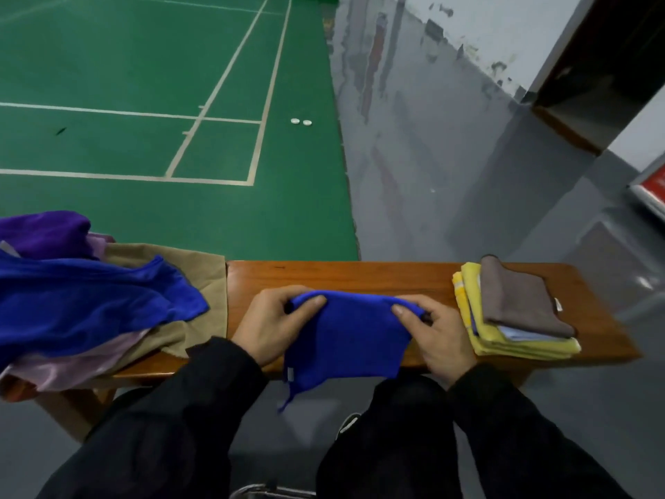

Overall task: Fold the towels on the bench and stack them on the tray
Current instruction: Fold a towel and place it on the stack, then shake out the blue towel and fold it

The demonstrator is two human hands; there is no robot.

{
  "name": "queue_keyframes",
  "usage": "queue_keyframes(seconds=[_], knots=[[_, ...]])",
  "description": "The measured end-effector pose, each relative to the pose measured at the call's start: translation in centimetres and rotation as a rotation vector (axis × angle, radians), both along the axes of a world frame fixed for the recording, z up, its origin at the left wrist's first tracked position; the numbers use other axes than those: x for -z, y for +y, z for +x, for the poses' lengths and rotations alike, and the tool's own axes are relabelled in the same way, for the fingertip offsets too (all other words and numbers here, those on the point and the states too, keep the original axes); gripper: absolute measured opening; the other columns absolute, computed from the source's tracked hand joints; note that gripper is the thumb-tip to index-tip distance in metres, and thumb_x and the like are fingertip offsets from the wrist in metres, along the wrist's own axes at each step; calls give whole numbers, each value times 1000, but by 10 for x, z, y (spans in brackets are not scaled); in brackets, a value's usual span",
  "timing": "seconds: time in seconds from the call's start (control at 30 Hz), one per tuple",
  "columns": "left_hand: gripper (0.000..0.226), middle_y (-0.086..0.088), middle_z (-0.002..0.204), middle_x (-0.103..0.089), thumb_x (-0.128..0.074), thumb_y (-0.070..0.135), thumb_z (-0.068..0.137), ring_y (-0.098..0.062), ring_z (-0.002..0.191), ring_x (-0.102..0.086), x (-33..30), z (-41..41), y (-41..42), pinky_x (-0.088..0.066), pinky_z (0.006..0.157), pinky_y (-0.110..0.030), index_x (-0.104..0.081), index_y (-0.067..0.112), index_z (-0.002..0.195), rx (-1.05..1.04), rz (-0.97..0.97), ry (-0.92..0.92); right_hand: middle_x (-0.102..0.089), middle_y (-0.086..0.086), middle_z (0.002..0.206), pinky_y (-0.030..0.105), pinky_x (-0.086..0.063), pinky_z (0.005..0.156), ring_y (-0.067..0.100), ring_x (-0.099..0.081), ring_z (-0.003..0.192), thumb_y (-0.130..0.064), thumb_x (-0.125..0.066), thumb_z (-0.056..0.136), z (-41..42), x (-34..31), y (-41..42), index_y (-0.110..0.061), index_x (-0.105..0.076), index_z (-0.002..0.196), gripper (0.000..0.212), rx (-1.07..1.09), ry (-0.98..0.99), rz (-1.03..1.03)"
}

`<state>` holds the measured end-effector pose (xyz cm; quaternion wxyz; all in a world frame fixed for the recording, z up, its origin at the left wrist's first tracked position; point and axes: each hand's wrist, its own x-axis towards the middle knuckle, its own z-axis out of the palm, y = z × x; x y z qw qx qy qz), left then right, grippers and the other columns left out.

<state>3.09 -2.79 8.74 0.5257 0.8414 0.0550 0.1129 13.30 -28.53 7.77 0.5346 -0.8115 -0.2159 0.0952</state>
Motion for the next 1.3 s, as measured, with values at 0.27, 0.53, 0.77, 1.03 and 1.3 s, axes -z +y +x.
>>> queue_keyframes(seconds=[0.27, 0.53, 0.77, 1.03, 1.3], knots=[[20, 9, 78, -72, -59, 24, 103, -4, 72, -62, -54, 87, -57, -47, 67, -23, -74, 19, 91, 197, -144, 10, -75, -9, 78, 18, -52, 69, 2, -67, 76, -13, -62, 101, 60, -80, -75, -17, -74, 91, 17, 142, -13, 77], [21, 15, 93, -67, -55, 18, 102, -3, 84, -61, -107, 181, -169, -44, 74, -12, -72, 19, 115, 147, 79, -368, -72, -5, 101, 15, -49, 85, 4, -64, 96, -14, -57, 105, 115, -146, -172, -16, -72, 112, 17, 419, -381, -13], [40, -6, 140, -62, -48, 30, 94, -28, 134, -53, 15, 176, -214, -43, 110, -42, -68, 21, 128, 434, 509, -68, -73, 2, 123, 34, -51, 104, 9, -66, 115, -13, -69, 97, 92, -20, -239, -22, -78, 113, 20, 408, -317, -432], [84, -3, 170, -14, -37, 67, 85, -26, 157, -8, 54, 165, -229, -19, 125, -46, -20, 33, 160, 557, 731, -3, -64, 2, 137, 26, -34, 110, 21, -53, 130, -33, -68, 86, 68, 15, -230, -20, -76, 118, 36, 369, -362, -686], [49, -13, 131, -64, -53, 41, 91, -29, 123, -59, 18, 159, -224, -45, 105, -37, -65, 13, 129, 333, 293, -61, -74, -1, 98, 36, -51, 84, 23, -64, 95, -30, -60, 91, 61, -21, -161, -19, -75, 96, 19, 395, -526, -566]])
